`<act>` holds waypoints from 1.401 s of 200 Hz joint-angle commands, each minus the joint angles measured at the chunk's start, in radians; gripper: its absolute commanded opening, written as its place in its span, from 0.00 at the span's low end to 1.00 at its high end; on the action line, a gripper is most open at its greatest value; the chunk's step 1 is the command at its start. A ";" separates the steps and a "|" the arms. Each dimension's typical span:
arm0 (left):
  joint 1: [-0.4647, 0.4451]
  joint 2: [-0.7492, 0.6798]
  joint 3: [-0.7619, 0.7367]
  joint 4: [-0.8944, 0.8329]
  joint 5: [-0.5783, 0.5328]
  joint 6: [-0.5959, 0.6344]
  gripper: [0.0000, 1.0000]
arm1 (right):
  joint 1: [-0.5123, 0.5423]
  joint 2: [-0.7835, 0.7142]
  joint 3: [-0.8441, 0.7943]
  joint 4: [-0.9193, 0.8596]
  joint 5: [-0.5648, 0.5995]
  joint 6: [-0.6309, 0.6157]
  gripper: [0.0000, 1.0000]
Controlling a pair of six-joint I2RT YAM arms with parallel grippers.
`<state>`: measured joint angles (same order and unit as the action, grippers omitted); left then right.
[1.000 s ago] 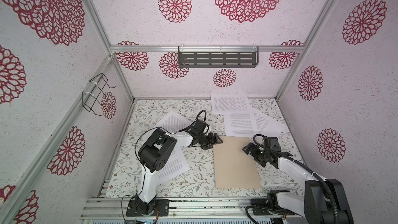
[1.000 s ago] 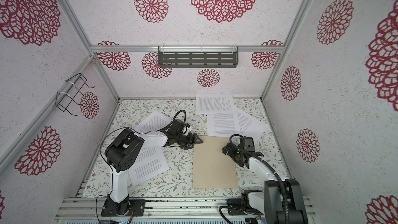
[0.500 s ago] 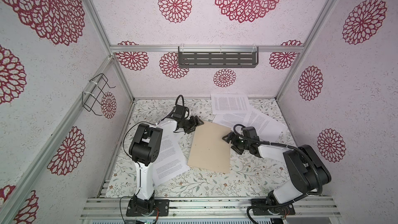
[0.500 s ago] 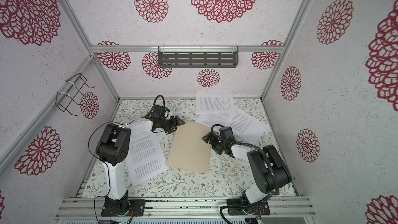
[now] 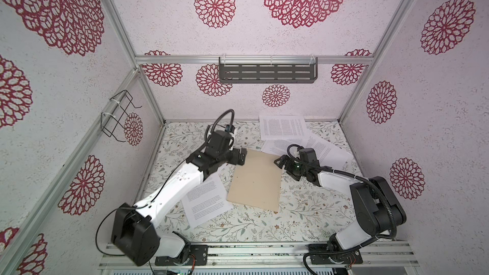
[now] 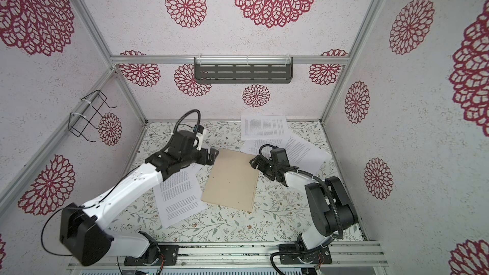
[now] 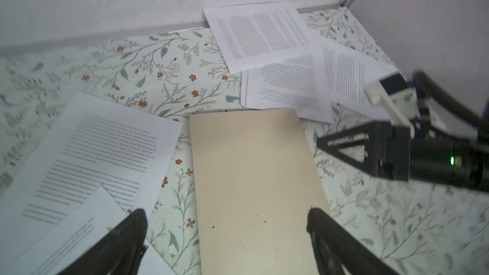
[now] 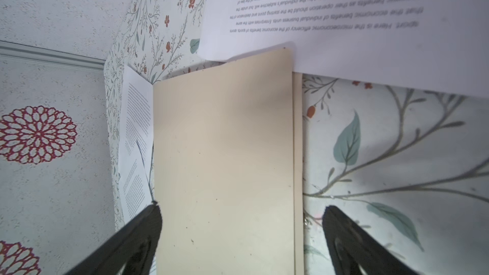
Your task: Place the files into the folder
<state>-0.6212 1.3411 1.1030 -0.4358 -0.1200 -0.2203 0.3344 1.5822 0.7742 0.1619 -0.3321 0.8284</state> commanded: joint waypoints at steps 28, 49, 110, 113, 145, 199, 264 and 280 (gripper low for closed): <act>-0.221 -0.104 -0.305 -0.089 -0.251 0.497 0.97 | -0.017 0.001 0.000 0.028 -0.086 -0.084 0.99; -0.308 -0.113 -0.376 -0.119 -0.276 0.534 0.97 | -0.020 -0.010 -0.031 0.059 -0.115 -0.080 0.99; -0.447 -0.041 -0.482 0.033 -0.459 0.613 0.97 | -0.038 -0.074 -0.138 0.137 -0.154 -0.052 0.99; -0.451 -0.038 -0.486 0.041 -0.462 0.618 0.97 | -0.039 -0.077 -0.142 0.138 -0.153 -0.051 0.99; -0.477 -0.013 -0.515 0.150 -0.556 0.658 0.97 | -0.064 -0.104 -0.175 0.175 -0.170 -0.032 0.99; -0.497 0.112 -0.516 0.238 -0.620 0.668 0.97 | -0.091 -0.129 -0.202 0.193 -0.195 -0.021 0.99; -0.542 0.208 -0.536 0.391 -0.765 0.711 0.98 | -0.119 -0.146 -0.230 0.212 -0.214 -0.014 0.99; -0.551 0.240 -0.530 0.441 -0.811 0.728 0.99 | -0.121 -0.147 -0.235 0.216 -0.214 -0.013 0.98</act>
<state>-1.1538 1.5349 0.5804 -0.1040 -0.8532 0.4603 0.2218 1.4685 0.5449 0.3420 -0.5293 0.8062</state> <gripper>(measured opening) 0.981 0.985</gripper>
